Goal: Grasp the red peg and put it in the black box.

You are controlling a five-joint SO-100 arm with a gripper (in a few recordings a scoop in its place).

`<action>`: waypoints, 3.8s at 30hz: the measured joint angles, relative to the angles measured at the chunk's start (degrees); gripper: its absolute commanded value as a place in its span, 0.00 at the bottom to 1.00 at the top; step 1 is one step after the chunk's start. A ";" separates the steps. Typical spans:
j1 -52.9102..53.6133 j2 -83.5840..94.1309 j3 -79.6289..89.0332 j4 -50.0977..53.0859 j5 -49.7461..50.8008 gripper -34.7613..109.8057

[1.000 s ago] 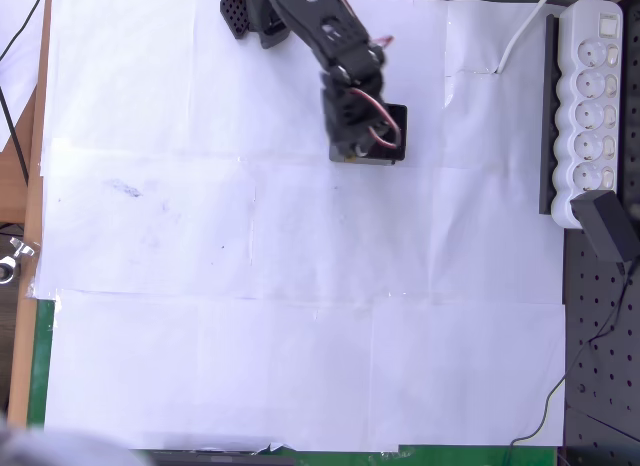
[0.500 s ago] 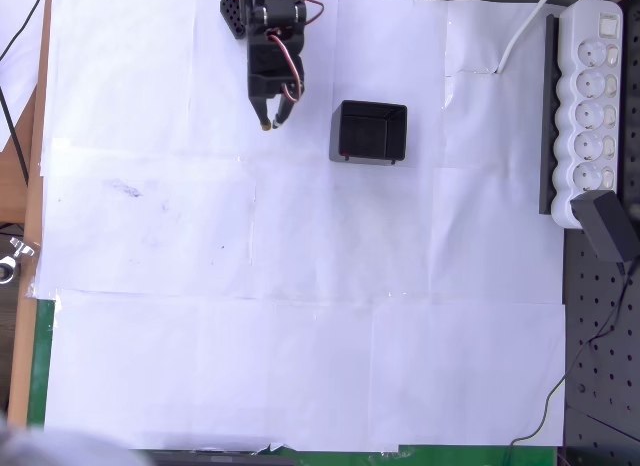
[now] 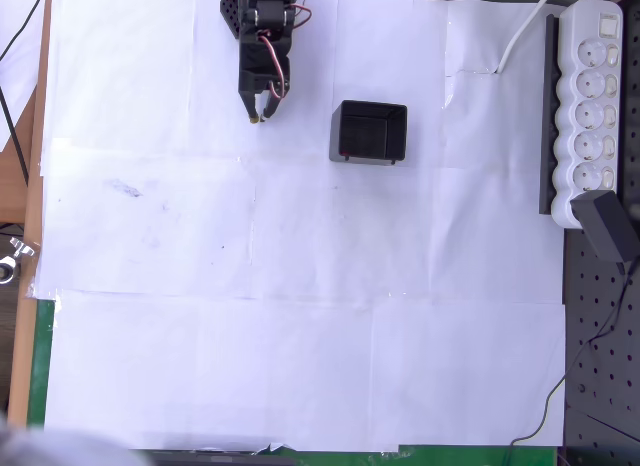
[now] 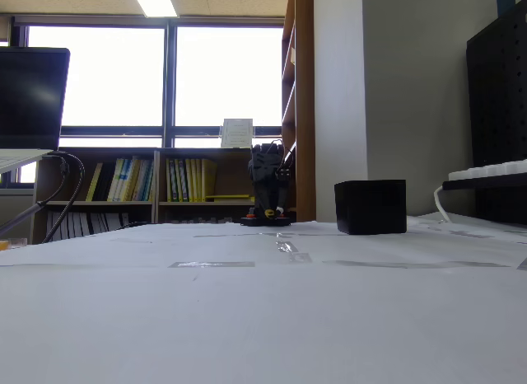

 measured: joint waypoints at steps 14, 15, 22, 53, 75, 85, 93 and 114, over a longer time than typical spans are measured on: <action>0.53 0.00 0.00 16.17 1.23 0.24; 0.62 0.00 0.00 16.17 2.55 0.24; 0.79 0.00 0.00 16.17 5.36 0.24; 0.79 0.00 0.00 16.17 5.36 0.24; 0.79 0.00 0.00 16.17 5.36 0.24; 0.79 0.00 0.00 16.17 5.36 0.24; 0.79 0.00 0.00 16.17 5.36 0.24; 0.79 0.00 0.00 16.17 5.36 0.24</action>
